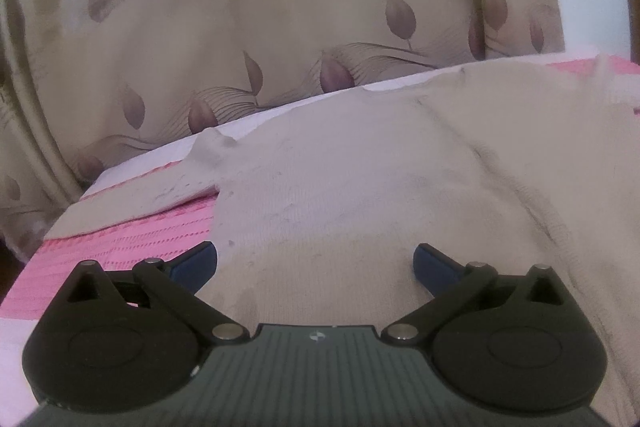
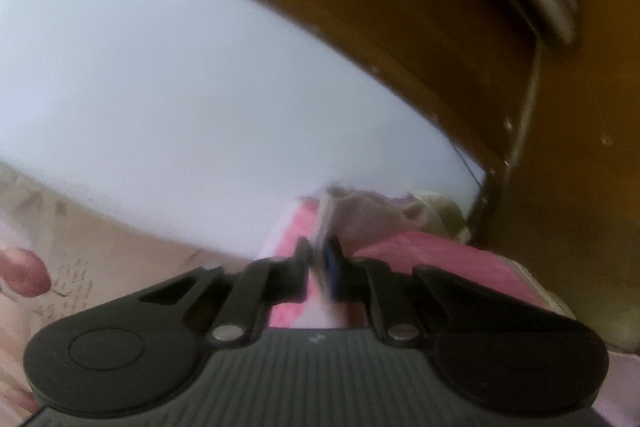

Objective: Fold small clothes

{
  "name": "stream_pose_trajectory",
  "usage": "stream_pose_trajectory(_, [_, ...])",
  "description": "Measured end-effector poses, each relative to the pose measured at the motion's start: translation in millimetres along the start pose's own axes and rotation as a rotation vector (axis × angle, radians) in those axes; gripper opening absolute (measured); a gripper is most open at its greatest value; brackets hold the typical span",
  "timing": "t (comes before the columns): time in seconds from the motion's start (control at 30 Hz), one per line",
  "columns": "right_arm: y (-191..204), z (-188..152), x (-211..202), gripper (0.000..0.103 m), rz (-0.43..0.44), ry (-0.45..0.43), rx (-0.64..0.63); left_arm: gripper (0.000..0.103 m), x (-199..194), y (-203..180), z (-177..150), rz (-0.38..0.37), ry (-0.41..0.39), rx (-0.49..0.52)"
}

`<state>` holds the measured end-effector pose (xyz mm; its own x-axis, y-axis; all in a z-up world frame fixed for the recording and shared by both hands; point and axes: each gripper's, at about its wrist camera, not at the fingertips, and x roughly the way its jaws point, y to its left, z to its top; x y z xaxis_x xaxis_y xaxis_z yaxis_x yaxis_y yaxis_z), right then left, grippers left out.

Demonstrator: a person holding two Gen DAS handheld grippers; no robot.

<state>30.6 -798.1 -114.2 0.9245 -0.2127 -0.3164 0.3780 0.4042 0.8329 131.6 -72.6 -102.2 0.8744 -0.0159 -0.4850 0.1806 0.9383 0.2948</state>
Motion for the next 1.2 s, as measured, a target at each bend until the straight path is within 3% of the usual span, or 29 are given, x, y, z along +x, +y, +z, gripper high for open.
stream_pose_trajectory(0.27, [94.7, -20.1, -10.9, 0.009, 0.078, -0.025, -0.103, 0.103, -6.1, 7.6, -1.6, -0.009, -0.028, -0.053])
stream_pose_trajectory(0.47, [157.2, -47.7, -14.2, 0.009, 0.144, 0.003, -0.167, 0.103, -9.6, 16.8, -2.2, -0.03, -0.051, -0.111])
stream_pose_trajectory(0.67, [232.3, -94.5, -10.9, 0.009, 0.263, 0.08, -0.212, 0.103, -12.0, 42.6, -7.3, -0.037, -0.063, -0.279])
stream_pose_trajectory(0.8, [284.5, -148.3, 7.7, 0.009, 0.364, 0.169, -0.213, 0.103, -4.6, 74.1, -17.2, -0.061, -0.026, -0.494])
stream_pose_trajectory(0.9, [318.6, -192.9, 21.9, 0.009, 0.432, 0.234, -0.202, 0.103, 8.2, 105.7, -32.7, -0.103, 0.035, -0.728])
stream_pose_trajectory(0.97, [337.8, -226.3, 35.1, 0.009, 0.469, 0.28, -0.18, 0.103, 5.9, 118.7, -42.8, -0.132, -0.016, -0.827])
stream_pose_trajectory(1.2, [369.9, -349.9, 83.8, 0.009, 0.51, 0.453, -0.115, 0.103, 2.6, 123.1, -44.8, -0.146, -0.039, -0.855])
